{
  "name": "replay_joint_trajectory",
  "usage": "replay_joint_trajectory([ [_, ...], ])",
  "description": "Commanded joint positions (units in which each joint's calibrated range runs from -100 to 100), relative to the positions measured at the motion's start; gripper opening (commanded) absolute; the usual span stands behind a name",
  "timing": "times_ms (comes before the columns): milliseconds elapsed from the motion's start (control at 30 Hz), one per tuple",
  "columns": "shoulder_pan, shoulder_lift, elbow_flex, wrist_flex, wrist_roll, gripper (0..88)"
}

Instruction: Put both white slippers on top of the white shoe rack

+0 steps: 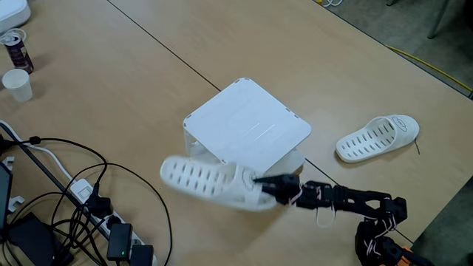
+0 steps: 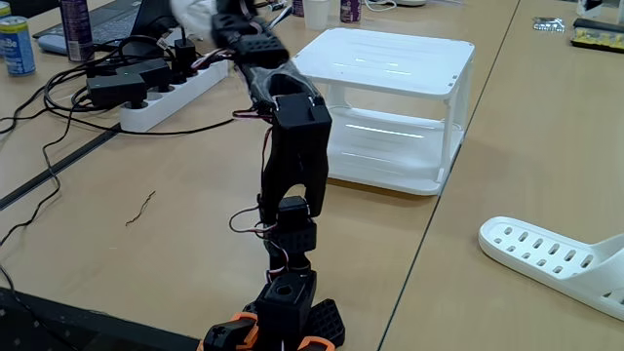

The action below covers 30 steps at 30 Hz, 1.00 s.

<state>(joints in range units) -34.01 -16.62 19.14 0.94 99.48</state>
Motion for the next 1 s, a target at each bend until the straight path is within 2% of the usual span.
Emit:
replay_joint_trajectory([
  [0, 8.2, -5.1, -7.4, 2.7, 0.5, 0.8],
  [233, 19.3, -3.2, -7.4, 3.2, 0.5, 0.8],
  [367, 21.6, -0.8, -8.4, 3.2, 0.5, 0.8],
  [667, 18.6, 4.7, -8.7, 3.1, 0.5, 0.8],
  [967, 15.3, 17.8, -24.7, 3.1, 0.5, 0.8],
])
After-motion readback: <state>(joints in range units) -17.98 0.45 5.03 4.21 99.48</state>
